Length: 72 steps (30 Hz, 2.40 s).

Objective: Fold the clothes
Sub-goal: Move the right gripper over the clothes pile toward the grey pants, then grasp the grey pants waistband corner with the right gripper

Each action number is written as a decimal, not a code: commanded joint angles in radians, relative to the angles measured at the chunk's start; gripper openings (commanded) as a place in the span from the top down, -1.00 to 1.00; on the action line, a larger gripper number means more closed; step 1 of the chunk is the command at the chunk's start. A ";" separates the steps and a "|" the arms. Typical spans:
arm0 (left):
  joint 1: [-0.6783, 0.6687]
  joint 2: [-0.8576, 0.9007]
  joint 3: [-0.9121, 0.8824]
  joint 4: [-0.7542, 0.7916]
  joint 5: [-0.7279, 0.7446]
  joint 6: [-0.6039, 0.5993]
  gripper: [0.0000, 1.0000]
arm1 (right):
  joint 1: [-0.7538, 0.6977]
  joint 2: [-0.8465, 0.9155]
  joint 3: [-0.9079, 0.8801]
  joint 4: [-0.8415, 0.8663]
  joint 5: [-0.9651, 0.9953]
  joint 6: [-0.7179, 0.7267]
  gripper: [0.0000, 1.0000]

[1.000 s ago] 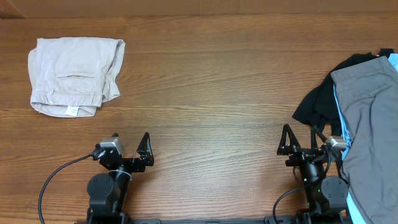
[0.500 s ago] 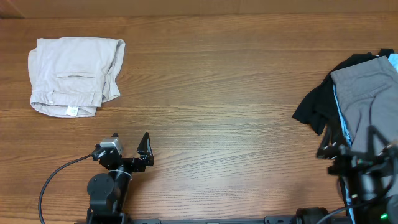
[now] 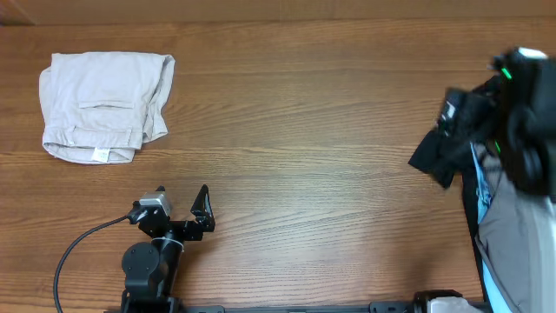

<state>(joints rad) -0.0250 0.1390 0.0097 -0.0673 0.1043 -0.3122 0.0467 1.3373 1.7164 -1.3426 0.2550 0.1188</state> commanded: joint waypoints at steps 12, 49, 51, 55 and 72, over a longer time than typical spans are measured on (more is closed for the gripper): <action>-0.002 -0.010 -0.004 -0.001 -0.008 -0.006 -1.00 | -0.227 0.228 0.050 -0.005 -0.014 -0.056 -0.50; -0.002 -0.010 -0.004 -0.001 -0.008 -0.006 -1.00 | -0.388 0.725 0.050 0.333 -0.139 -0.251 -0.41; -0.002 -0.010 -0.004 -0.001 -0.008 -0.006 -1.00 | -0.393 0.738 0.050 0.337 -0.136 -0.251 -0.38; -0.002 -0.010 -0.004 -0.001 -0.008 -0.006 -1.00 | -0.406 0.762 0.041 0.356 -0.136 -0.251 -0.40; -0.002 -0.010 -0.004 -0.001 -0.008 -0.006 -1.00 | -0.425 0.767 -0.016 0.452 -0.167 -0.251 -0.46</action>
<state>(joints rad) -0.0250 0.1390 0.0097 -0.0673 0.1040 -0.3122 -0.3775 2.1033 1.7069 -0.8978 0.1009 -0.1314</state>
